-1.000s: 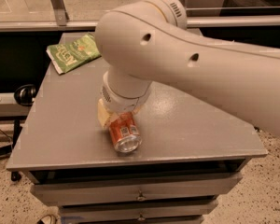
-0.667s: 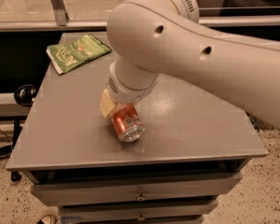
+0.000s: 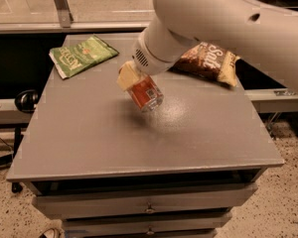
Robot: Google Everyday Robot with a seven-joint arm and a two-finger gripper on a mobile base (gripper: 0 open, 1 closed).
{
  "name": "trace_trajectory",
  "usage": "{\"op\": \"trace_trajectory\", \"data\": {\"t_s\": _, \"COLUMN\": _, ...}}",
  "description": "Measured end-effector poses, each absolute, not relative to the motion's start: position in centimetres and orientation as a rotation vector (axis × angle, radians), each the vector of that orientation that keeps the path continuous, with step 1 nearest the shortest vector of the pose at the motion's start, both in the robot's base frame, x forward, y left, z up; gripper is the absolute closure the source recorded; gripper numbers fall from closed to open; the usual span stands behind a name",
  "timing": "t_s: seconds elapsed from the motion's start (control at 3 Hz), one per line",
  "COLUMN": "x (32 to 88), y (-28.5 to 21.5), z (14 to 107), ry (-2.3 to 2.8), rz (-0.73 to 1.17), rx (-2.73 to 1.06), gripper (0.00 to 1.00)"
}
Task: Move coke can near green jalapeno chip bag
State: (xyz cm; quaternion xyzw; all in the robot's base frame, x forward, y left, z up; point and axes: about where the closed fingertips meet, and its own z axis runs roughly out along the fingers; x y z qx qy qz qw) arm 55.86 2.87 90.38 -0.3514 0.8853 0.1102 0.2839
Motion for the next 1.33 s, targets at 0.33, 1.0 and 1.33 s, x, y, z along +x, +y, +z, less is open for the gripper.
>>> {"op": "trace_trajectory", "data": {"t_s": 0.33, "x": 59.6, "y": 2.5, "z": 92.9, "ry": 2.195, "rz": 0.337, "rx": -1.006, "gripper": 1.00}}
{"op": "trace_trajectory", "data": {"t_s": 1.0, "x": 63.0, "y": 3.3, "z": 95.8, "ry": 1.917, "rz": 0.312, "rx": -1.082, "gripper": 1.00}}
{"op": "trace_trajectory", "data": {"t_s": 1.33, "x": 62.9, "y": 3.3, "z": 95.7, "ry": 1.918, "rz": 0.312, "rx": -1.083, "gripper": 1.00}}
